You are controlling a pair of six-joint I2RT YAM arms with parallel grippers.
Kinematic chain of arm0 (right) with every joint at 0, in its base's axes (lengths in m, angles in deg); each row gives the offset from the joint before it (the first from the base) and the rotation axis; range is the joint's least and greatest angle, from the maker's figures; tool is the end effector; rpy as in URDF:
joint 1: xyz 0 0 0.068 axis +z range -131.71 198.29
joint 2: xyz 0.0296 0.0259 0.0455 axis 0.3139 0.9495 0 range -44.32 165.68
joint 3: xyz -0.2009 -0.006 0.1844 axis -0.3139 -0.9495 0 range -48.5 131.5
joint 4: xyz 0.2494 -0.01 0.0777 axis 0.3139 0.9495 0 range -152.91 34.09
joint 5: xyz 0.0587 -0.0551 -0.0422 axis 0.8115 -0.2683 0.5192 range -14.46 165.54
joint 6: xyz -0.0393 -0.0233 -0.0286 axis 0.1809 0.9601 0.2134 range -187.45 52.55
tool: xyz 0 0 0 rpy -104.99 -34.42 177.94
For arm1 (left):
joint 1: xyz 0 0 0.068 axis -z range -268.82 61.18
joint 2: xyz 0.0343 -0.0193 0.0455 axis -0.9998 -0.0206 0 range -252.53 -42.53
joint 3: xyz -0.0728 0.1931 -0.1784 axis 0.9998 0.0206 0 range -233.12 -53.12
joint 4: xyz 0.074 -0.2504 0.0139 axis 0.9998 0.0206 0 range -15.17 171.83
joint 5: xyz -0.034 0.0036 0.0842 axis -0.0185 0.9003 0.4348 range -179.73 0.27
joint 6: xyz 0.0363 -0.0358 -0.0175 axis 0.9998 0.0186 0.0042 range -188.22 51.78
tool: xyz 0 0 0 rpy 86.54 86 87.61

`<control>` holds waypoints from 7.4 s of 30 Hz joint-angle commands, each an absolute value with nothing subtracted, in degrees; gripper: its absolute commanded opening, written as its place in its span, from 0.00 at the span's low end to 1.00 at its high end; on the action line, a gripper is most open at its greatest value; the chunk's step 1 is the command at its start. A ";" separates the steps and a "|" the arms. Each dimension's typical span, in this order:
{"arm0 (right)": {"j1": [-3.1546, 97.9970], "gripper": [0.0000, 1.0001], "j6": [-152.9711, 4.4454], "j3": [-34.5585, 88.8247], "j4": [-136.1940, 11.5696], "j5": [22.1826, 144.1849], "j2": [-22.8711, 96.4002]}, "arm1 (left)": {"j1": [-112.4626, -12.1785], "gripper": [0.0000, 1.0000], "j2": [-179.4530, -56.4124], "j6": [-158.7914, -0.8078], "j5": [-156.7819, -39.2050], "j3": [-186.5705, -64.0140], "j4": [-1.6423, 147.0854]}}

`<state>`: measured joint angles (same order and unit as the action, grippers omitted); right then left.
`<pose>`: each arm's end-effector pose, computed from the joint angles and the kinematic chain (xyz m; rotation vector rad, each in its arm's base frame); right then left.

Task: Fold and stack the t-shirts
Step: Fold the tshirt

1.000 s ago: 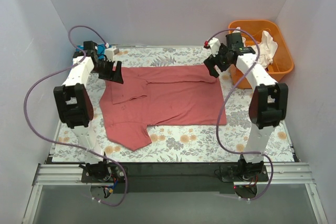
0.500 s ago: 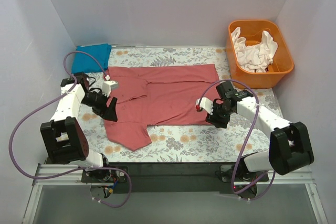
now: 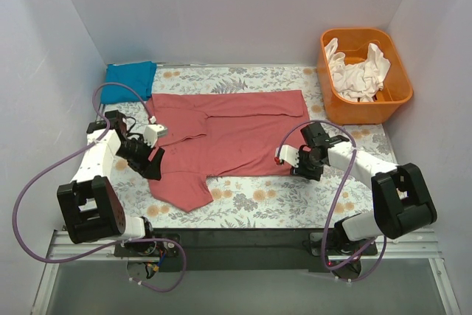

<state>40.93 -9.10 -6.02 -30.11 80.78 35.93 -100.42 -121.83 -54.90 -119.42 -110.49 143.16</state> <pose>0.2222 0.0962 0.1679 -1.8289 2.1082 -0.0251 0.2192 0.0271 0.2321 0.0421 2.9379 -0.7619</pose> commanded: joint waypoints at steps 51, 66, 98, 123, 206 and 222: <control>36.75 0.01 -4.87 2.12 -21.34 82.92 35.39 | -93.04 0.00 -117.66 -38.77 -112.49 -109.63 142.50; 34.12 0.01 -0.22 21.27 -17.82 83.81 49.18 | -94.18 0.00 -138.40 -43.70 -115.22 -135.63 141.62; 31.48 0.01 1.55 43.34 -16.24 81.96 70.73 | -93.13 0.00 -164.17 -45.28 -111.79 -162.10 140.66; 31.30 0.01 2.95 48.70 -16.41 82.31 76.18 | -92.42 0.00 -167.68 -47.48 -108.80 -161.32 137.14; 59.86 0.61 -64.81 38.15 -45.32 111.14 68.52 | -103.32 0.50 -135.43 -89.31 -120.14 -110.43 121.50; 53.11 0.60 -58.14 33.59 -42.96 106.83 68.36 | -100.25 0.03 -140.43 -90.63 -124.35 -118.93 126.41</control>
<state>55.92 -60.75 35.05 -43.71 107.42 70.90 -101.09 -140.96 -90.44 -120.01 -113.20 124.71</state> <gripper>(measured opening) 0.602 0.062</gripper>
